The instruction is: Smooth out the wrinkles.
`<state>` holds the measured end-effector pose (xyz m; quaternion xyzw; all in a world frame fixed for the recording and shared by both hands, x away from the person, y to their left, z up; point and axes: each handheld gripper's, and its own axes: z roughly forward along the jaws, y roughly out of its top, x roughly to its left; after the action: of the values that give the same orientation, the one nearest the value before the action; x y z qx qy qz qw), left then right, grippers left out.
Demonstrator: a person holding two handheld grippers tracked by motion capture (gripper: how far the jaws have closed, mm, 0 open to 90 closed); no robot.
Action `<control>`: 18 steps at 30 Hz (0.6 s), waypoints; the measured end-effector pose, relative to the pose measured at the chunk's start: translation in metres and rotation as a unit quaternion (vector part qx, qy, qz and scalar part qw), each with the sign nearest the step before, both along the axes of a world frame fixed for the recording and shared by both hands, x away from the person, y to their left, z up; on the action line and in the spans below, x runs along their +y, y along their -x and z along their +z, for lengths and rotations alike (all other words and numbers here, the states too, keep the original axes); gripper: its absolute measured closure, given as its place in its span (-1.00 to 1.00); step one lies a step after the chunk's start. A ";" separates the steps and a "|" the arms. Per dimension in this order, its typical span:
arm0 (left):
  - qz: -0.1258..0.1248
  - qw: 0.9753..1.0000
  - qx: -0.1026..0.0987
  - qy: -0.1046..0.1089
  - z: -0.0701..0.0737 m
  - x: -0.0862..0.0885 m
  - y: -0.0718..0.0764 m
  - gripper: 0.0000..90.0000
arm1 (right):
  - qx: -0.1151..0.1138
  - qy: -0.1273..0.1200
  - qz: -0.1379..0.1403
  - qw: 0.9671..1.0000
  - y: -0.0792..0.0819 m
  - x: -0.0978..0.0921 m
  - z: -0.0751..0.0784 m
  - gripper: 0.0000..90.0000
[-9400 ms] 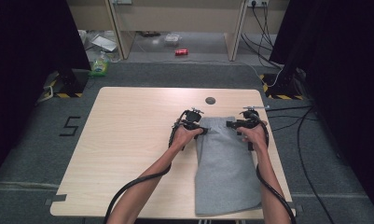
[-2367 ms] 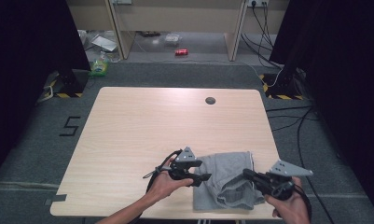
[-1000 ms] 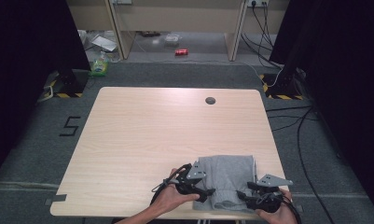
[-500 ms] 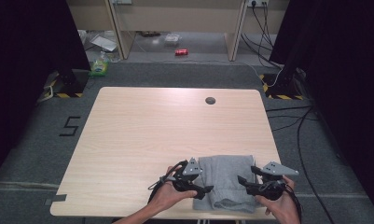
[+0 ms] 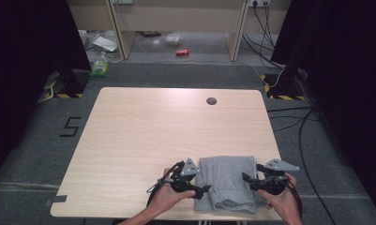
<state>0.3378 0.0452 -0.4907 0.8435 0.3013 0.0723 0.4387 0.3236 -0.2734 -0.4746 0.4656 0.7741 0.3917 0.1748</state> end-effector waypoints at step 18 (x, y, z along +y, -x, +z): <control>0.020 0.997 0.068 0.001 -0.019 -0.001 -0.020 -0.57 | 0.070 -0.003 -0.026 0.997 -0.024 -0.007 -0.023 -0.36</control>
<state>0.3575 0.0443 -0.5100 0.8398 0.3474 0.0234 0.4165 0.3475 -0.2801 -0.4971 0.5120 0.7709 0.3562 0.1288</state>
